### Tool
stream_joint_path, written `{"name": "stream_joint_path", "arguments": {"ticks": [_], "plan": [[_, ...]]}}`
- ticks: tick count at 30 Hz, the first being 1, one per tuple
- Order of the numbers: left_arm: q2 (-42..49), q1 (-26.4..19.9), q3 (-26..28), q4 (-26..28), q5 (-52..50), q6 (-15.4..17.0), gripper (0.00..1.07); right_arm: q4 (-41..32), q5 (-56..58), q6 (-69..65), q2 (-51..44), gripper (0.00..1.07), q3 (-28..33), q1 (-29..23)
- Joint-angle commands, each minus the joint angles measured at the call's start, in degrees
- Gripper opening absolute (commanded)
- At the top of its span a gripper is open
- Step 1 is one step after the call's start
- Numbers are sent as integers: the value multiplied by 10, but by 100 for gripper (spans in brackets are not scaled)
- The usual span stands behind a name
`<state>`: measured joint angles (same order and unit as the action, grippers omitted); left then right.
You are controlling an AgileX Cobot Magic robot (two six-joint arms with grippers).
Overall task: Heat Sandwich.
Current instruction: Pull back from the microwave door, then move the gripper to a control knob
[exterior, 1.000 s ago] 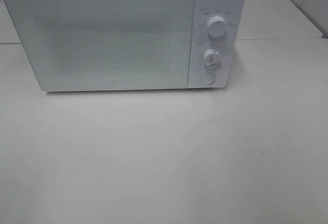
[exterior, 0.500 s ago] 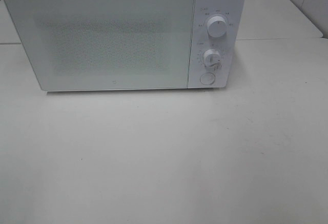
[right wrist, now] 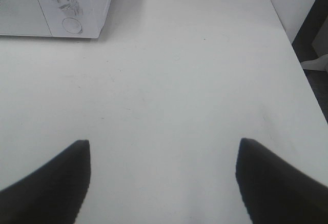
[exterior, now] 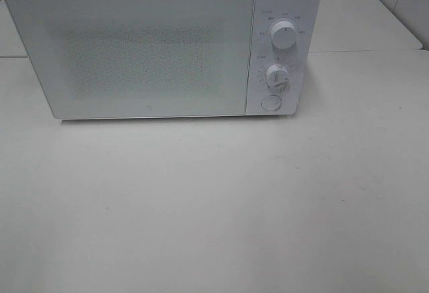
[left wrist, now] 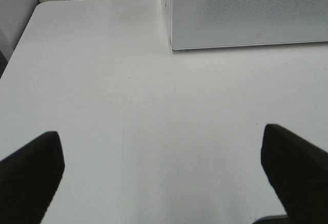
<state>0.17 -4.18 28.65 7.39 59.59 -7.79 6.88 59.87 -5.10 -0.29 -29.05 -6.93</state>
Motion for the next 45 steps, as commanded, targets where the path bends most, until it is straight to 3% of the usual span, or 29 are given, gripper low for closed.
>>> {"name": "stream_joint_path", "arguments": {"ticks": [1,20,45], "plan": [[16,-1,-2,5,-5,3,103,2,-6,2,-10,75,1,3],[16,-1,-2,5,-5,3,103,3,-16,1,-6,75,-7,3],[16,-1,-2,5,-5,3,103,1,-324,-1,296,75,3,3]]}}
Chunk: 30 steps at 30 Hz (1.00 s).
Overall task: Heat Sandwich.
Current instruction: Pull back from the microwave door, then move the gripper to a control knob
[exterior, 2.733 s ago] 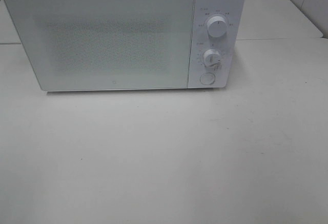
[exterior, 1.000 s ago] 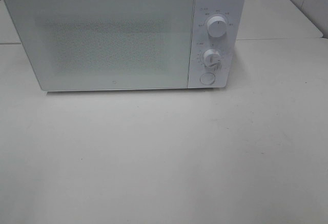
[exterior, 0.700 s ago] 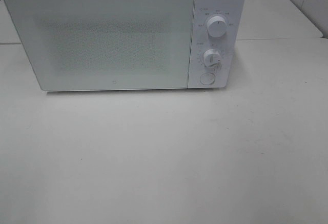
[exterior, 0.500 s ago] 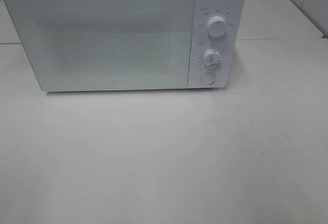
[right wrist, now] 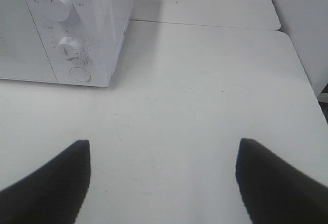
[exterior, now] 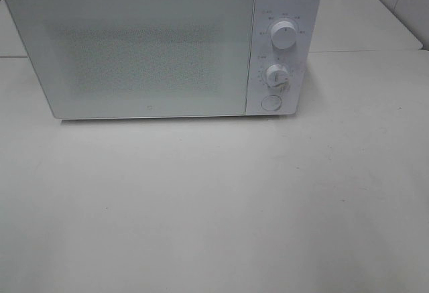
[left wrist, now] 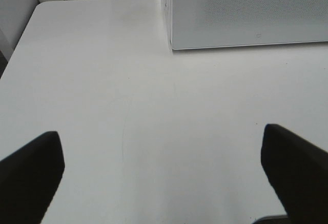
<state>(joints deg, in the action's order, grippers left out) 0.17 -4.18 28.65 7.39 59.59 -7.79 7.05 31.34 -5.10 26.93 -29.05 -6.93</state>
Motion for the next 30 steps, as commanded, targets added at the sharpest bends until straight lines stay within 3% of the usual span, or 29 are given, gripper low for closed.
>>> {"name": "stream_joint_path", "arguments": {"ticks": [1,30], "plan": [[16,-1,-2,5,-5,3,103,-1,-50,-1,36,75,3,3],[16,-1,-2,5,-5,3,103,-1,-481,-1,333,75,3,3]]}}
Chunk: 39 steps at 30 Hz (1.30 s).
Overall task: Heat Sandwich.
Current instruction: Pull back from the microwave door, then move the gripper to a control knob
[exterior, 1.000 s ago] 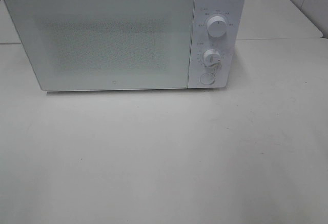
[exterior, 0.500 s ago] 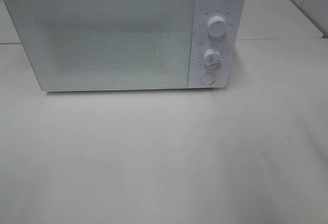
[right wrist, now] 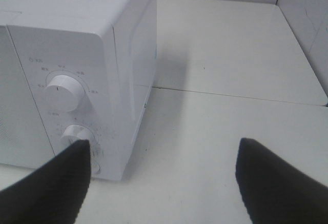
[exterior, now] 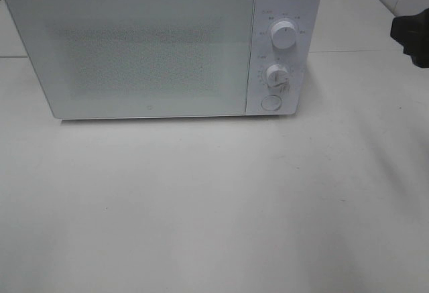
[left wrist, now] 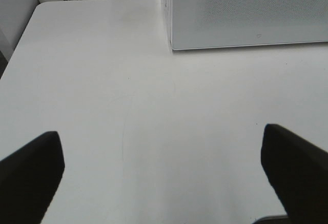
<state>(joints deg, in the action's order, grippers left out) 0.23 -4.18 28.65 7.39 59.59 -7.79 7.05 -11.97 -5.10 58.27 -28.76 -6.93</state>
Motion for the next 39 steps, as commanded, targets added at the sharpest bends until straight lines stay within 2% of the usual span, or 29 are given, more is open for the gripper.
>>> {"name": "stream_joint_path", "arguments": {"ticks": [1,7,15,20,23,25,30,34,39], "plan": [[15,-1,-2,5,-5,3,103,-1,-57,-1,27,75,0,2],[15,-1,-2,5,-5,3,103,-4,-111,1,74,75,1,0],[15,-1,-2,5,-5,3,103,-92,-191,93,152,75,1,-73],[15,-1,-2,5,-5,3,103,-195,-286,163,221,75,1,-140],[15,-1,-2,5,-5,3,103,-222,-317,176,242,75,1,-160],[15,-1,-2,5,-5,3,103,-267,-361,187,270,75,1,-189],[15,-1,-2,5,-5,3,103,-307,-405,187,303,75,1,-214],[15,-1,-2,5,-5,3,103,-363,-492,183,360,75,1,-251],[15,-1,-2,5,-5,3,103,-362,-532,182,403,75,0,-257]]}}
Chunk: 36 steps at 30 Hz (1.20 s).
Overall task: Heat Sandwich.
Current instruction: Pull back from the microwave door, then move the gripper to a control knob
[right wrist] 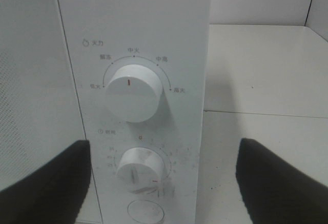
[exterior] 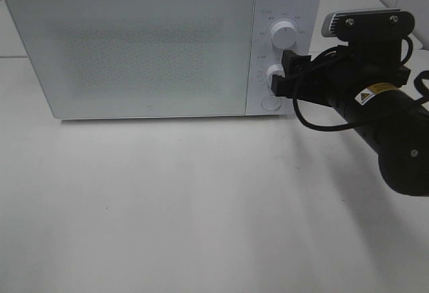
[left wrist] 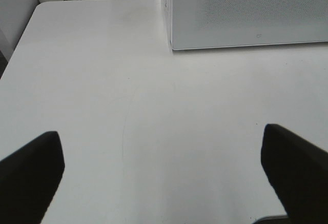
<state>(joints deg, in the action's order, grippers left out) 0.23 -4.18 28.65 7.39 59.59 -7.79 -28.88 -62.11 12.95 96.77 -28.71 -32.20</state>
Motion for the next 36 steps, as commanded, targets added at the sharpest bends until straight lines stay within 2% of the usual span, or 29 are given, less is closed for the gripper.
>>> {"name": "stream_joint_path", "arguments": {"ticks": [1,11,21,36], "plan": [[15,-1,-2,5,-5,3,103,-3,-31,2,18,75,-1,-5],[15,-1,-2,5,-5,3,103,-1,-64,-12,73,75,-1,-5],[15,-1,-2,5,-5,3,103,1,-114,-88,125,75,-2,-5],[15,-1,-2,5,-5,3,103,-3,-107,-74,184,75,-91,-3]]}}
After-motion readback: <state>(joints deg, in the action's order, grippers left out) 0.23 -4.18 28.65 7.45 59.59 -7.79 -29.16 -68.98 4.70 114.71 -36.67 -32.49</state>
